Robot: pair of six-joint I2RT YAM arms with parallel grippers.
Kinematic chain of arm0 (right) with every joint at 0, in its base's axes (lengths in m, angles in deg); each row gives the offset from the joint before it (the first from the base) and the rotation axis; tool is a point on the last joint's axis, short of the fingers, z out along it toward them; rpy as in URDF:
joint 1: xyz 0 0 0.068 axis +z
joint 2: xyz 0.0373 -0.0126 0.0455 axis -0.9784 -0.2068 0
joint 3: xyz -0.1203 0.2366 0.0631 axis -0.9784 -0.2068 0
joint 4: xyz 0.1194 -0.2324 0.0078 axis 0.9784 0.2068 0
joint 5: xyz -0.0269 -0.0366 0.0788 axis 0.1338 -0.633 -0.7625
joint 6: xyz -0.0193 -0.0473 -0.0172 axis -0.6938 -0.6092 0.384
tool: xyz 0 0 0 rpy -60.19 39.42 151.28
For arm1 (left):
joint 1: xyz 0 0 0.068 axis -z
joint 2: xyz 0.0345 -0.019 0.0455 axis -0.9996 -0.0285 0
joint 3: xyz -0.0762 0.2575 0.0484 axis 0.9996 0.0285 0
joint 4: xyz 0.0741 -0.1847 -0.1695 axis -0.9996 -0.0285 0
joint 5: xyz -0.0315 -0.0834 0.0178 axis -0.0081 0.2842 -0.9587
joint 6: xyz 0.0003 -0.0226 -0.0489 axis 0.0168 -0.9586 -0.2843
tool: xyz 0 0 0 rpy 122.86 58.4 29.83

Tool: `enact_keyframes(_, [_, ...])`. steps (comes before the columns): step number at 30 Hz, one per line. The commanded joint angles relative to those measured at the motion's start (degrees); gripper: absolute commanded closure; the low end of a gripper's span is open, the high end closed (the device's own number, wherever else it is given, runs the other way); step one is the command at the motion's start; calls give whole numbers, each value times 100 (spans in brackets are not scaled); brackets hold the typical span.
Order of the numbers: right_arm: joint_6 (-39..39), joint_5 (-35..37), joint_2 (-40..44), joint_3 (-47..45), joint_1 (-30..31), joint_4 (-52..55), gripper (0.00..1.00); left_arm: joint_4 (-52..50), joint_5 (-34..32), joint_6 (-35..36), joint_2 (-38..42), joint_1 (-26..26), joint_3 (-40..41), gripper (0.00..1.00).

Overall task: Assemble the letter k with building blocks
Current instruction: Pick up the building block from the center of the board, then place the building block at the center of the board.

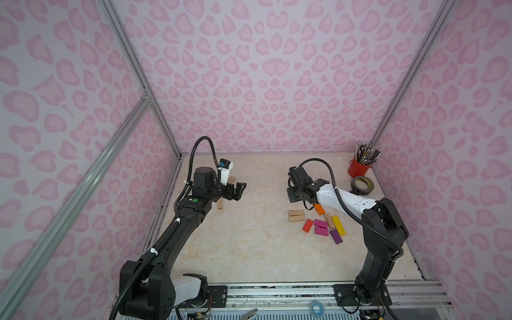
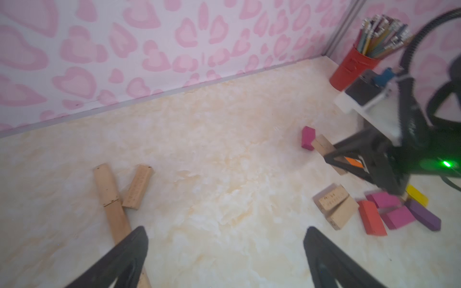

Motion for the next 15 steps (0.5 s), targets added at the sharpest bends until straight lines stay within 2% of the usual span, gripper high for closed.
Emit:
enact_keyframes(1, [-2085,-769,-237,468,416,358,74,291,-495,-971,28,-369,-39,1])
enact_keyframes(3, [-2380,-969,-608,961,668,713,74,320,-674,-1323,36,-591,-28,1])
enact_keyframes(8, [-2450,-1190,-1737,2219,1181,1204,76,103,-1145,-1981,-43,-935,-120,2])
enact_keyframes(15, [-2113,-1058,-3193,3839,1420,1439,78,-194,-1313,-2224,-219,-1140,-216,5])
